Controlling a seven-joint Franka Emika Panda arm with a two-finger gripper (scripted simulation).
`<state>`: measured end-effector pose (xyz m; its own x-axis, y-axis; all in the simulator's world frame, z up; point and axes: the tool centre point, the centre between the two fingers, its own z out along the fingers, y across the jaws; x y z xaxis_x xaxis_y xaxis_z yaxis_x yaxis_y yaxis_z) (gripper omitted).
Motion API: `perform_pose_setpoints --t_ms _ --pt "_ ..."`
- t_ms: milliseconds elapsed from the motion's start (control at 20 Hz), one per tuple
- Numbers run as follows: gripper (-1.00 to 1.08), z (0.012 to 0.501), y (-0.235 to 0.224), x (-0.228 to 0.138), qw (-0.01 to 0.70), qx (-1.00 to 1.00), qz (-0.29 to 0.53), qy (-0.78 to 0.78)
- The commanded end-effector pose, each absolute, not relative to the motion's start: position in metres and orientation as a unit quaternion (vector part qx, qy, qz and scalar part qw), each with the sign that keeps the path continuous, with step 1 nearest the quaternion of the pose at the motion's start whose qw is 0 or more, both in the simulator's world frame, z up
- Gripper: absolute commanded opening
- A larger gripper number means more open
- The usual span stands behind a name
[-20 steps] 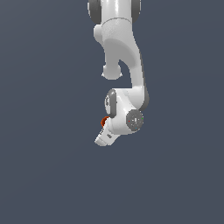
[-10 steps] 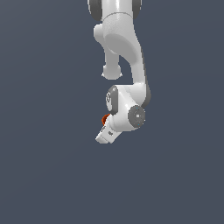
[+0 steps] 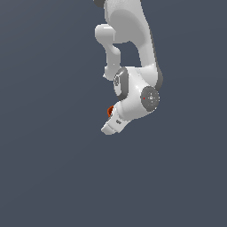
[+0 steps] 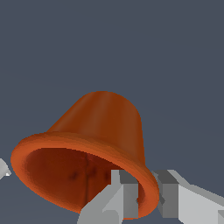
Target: Pick up the object and move it to a goal position.
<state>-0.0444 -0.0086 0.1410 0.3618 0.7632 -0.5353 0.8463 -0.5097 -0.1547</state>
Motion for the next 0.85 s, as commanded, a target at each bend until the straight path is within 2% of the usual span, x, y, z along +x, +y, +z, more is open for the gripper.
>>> perform_pose_setpoints --t_ms 0,400,800 --pt "-1.0 0.16 -0.001 -0.05 0.074 0.822 -0.281 0.49" --pt "-1.0 0.196 0.013 -0.062 0.074 0.822 -0.281 0.49" --pt "-1.0 0.197 0.013 -0.061 0.074 0.822 -0.281 0.489"
